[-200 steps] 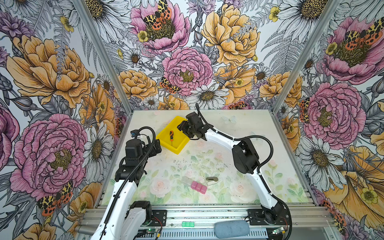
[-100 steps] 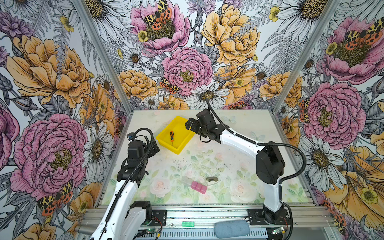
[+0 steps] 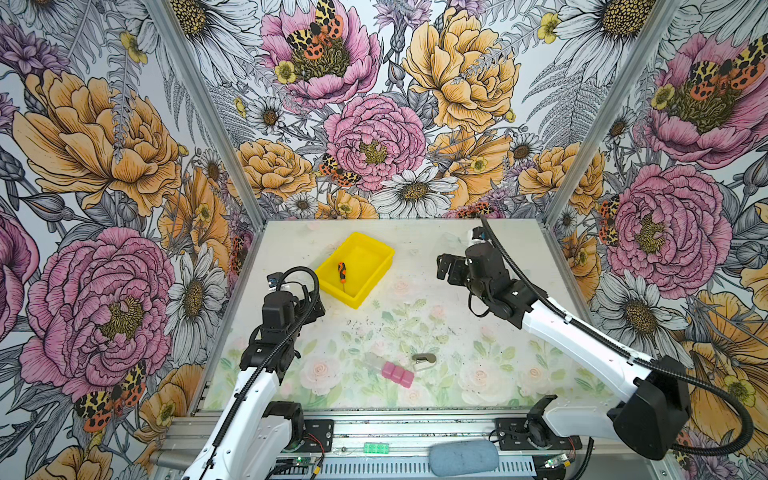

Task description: Put the screwdriver in the bin

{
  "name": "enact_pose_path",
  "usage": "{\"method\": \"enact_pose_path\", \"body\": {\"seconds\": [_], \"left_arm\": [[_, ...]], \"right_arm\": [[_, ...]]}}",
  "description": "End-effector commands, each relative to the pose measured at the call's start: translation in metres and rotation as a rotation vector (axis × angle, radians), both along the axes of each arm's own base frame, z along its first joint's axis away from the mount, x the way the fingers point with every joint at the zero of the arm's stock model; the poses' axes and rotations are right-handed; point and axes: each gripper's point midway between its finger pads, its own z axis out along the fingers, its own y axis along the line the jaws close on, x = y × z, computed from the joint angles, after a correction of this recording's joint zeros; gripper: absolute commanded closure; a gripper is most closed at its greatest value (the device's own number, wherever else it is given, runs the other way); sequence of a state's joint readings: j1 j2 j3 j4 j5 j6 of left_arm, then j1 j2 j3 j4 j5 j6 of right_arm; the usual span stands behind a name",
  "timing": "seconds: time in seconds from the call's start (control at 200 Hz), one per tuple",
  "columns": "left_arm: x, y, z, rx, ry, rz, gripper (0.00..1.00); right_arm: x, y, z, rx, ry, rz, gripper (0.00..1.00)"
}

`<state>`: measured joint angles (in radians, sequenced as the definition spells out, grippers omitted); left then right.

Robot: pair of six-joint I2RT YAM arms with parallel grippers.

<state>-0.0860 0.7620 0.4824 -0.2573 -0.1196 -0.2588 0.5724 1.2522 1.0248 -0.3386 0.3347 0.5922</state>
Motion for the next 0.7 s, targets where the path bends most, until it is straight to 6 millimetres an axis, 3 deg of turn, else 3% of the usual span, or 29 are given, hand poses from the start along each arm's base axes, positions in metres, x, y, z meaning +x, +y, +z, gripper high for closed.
{"method": "enact_pose_path", "body": {"seconds": [0.0, 0.155, 0.225, 0.38, 0.52, 0.696], "left_arm": [[0.008, -0.015, 0.024, 0.083, -0.143, -0.119, 0.01], [0.012, -0.009, 0.018, 0.145, -0.182, -0.111, 0.01], [0.018, -0.003, 0.018, 0.143, -0.209, -0.084, 0.01], [0.033, 0.010, 0.006, 0.146, -0.204, -0.038, 0.01], [0.043, 0.019, -0.001, 0.191, -0.215, -0.025, 0.01], [0.055, 0.030, -0.008, 0.182, -0.254, 0.009, 0.01]], "right_arm": [[-0.011, -0.070, -0.007, -0.229, -0.052, -0.187, 0.01], [-0.027, -0.152, -0.020, -0.380, -0.053, -0.476, 0.01], [-0.029, -0.175, -0.031, -0.418, -0.046, -0.525, 0.01], [-0.019, -0.189, -0.057, -0.436, -0.075, -0.444, 0.00], [-0.009, -0.198, -0.064, -0.406, -0.184, -0.422, 0.00], [0.012, -0.211, -0.087, -0.387, -0.199, -0.390, 0.01]]}}
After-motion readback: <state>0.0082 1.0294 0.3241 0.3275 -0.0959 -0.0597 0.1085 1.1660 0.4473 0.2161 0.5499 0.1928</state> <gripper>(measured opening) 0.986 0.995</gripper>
